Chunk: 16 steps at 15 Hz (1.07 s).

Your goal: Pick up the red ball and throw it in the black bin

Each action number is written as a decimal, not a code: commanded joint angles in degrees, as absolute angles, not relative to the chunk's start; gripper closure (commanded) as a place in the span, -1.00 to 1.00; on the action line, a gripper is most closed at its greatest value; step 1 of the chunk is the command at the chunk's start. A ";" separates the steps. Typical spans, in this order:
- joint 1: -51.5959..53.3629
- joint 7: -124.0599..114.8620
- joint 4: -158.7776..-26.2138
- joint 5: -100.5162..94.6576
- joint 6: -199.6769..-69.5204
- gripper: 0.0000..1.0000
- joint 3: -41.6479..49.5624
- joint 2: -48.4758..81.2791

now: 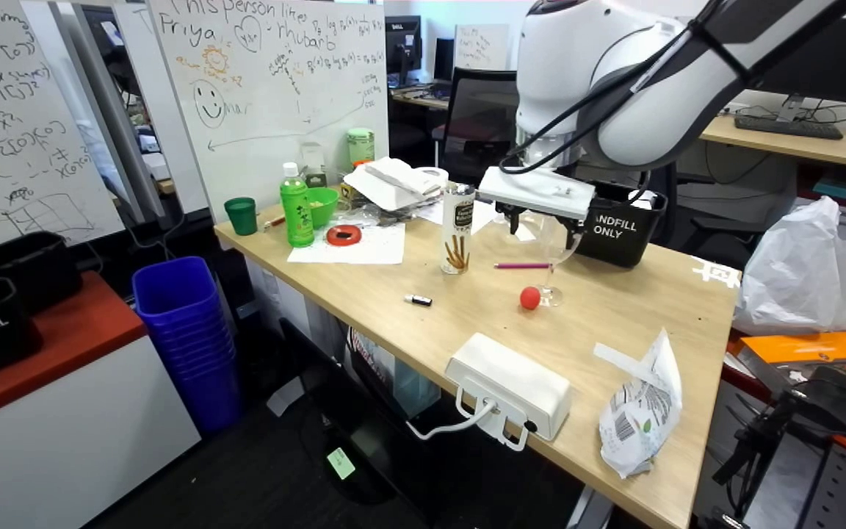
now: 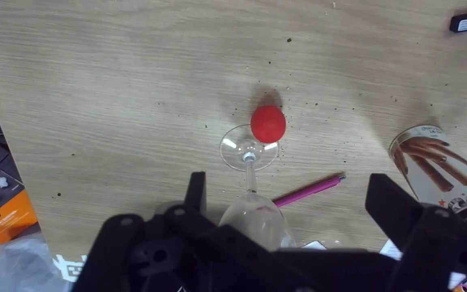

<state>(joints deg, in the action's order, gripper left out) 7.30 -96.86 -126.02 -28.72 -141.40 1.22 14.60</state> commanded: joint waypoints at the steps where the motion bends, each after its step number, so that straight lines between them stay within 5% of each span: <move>1: 8.22 -96.65 -125.80 -28.31 -141.19 -1.00 2.03 14.55; 16: 12.75 -108.23 -117.45 -36.15 -143.23 -1.00 8.06 28.99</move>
